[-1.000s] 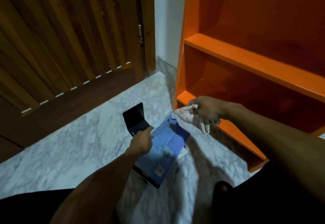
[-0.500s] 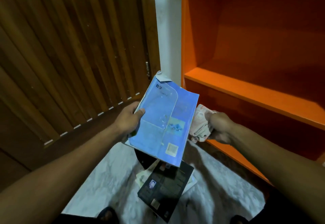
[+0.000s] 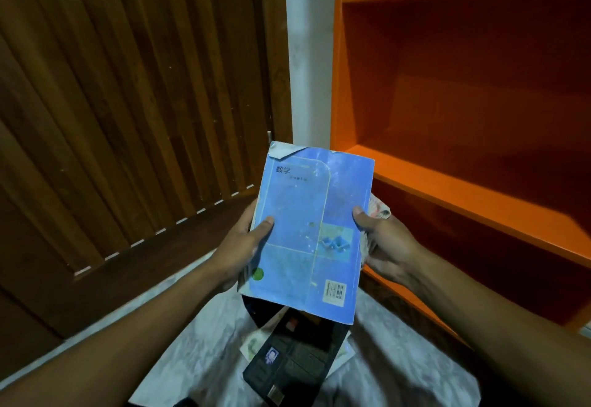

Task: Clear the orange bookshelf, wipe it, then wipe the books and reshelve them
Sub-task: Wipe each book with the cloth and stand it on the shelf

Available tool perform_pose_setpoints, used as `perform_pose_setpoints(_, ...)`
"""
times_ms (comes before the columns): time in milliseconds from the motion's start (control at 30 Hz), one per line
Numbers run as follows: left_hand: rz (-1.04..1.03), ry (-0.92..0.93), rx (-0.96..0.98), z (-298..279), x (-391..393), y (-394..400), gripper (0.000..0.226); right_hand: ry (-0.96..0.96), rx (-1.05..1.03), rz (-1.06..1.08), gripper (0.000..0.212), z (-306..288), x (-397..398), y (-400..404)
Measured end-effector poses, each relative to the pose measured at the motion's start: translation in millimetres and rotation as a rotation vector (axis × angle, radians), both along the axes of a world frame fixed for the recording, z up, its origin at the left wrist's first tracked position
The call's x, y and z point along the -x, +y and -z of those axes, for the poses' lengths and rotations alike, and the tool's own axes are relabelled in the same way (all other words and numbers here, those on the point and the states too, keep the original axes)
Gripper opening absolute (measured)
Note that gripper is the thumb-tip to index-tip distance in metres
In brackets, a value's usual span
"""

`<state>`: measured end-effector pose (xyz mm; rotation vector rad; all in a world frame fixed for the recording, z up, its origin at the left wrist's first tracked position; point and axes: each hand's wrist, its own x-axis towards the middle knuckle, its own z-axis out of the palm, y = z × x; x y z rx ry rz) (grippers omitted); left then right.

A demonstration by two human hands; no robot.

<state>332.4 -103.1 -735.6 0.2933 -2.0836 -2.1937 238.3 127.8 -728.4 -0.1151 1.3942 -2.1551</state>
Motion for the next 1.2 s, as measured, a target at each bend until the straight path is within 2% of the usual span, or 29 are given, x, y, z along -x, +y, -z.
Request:
perform_pose_setpoints(100, 0.045, -0.019, -0.077, 1.6, -2.2, -5.5, 0.045, -0.006, 0.061, -0.066, 0.033, -5.4, -3.7, 0.4)
perform_pose_setpoints(233, 0.012, -0.011, -0.108, 0.1, -2.7, -8.8, 0.039, 0.016, 0.027, -0.064, 0.033, -8.5, -4.3, -0.7)
perform_pose_setpoints(400, -0.096, 0.004, -0.035, -1.5, -1.1, -5.6, 0.034, 0.082, -0.098, 0.018, 0.031, -8.9, -5.8, -5.5)
perform_pose_setpoints(500, -0.159, 0.052, 0.044, -3.1, 1.2, 0.0, 0.021, 0.072, -0.141, 0.051, 0.026, -9.1, -4.6, -8.4)
perform_pose_setpoints(567, -0.182, 0.097, 0.062, -6.6, 2.1, 2.0, 0.018, 0.044, -0.147, 0.131, 0.024, -9.3, -2.6, -10.3)
perform_pose_setpoints(700, -0.192, 0.153, 0.104, -15.6, 2.4, 4.9, 0.026, 0.026, -0.123, 0.373, 0.027, -11.1, 8.7, -9.1)
perform_pose_setpoints(767, -0.196, 0.177, 0.139, -18.3, 1.9, 6.5, 0.026, 0.177, -0.145, 0.521, 0.036, -12.4, 16.2, -4.2)
perform_pose_setpoints(867, -0.208, 0.199, 0.257, -14.8, 3.0, 10.7, 0.020, 0.521, -0.317, 0.655, 0.052, -9.4, 28.1, 6.5)
perform_pose_setpoints(933, -0.181, 0.197, 0.311, -13.1, 1.4, 20.0, 0.021, 0.740, -0.428, 0.673, 0.049, -8.6, 28.6, 8.2)
perform_pose_setpoints(1000, -0.153, 0.192, 0.281, -11.4, 1.6, 32.6, 0.025, 0.948, -0.571, 0.567, 0.044, -5.5, 26.3, 1.6)
perform_pose_setpoints(1067, -0.169, 0.176, 0.203, -12.7, 3.3, 42.3, 0.025, 1.055, -0.724, 0.435, 0.045, 3.3, 19.0, -7.8)
perform_pose_setpoints(1200, -0.303, 0.165, 0.025, -19.0, 11.0, 34.9, 0.026, 1.280, -0.727, 0.147, 0.049, 19.4, -3.6, -19.0)
